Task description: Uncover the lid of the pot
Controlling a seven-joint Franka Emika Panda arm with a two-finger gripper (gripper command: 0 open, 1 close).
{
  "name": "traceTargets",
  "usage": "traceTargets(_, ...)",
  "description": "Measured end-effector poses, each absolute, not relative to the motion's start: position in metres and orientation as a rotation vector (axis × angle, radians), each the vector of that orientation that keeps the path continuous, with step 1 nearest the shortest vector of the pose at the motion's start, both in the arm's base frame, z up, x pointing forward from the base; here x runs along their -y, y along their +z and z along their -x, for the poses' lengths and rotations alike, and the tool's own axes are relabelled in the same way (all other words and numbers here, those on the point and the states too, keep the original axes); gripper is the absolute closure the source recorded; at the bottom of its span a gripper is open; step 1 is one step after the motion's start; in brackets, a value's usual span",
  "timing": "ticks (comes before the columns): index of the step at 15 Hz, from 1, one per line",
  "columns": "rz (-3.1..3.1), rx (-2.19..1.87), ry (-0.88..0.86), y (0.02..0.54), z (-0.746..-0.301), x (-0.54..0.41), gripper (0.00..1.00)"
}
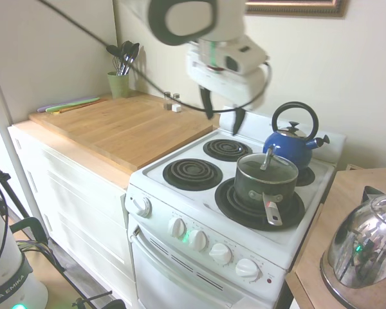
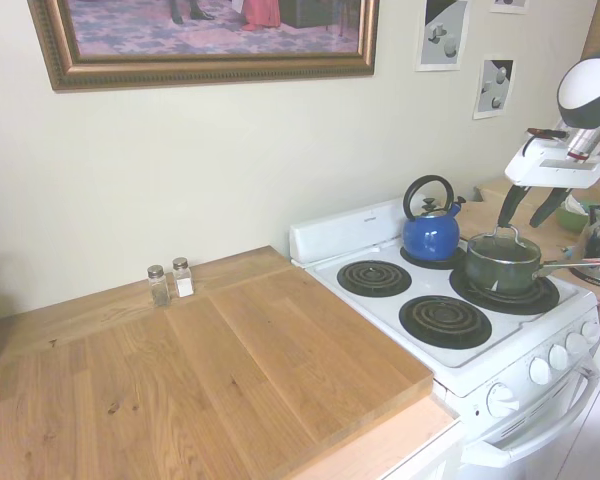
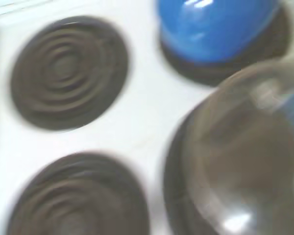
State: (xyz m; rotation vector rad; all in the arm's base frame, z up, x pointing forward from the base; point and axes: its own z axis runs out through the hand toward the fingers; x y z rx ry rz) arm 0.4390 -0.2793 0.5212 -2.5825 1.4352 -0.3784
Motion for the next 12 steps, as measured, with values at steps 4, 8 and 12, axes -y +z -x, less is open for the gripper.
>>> traceTargets(4, 2.795, -1.354, -0.337, 0.511, -0.48, 0.324, 1.0)
traceTargets(8, 2.857, -1.272, -0.256, 0.488, -0.529, 0.338, 1.0)
traceTargets(12, 2.888, -1.271, -0.221, 0.475, -0.536, 0.342, 1.0)
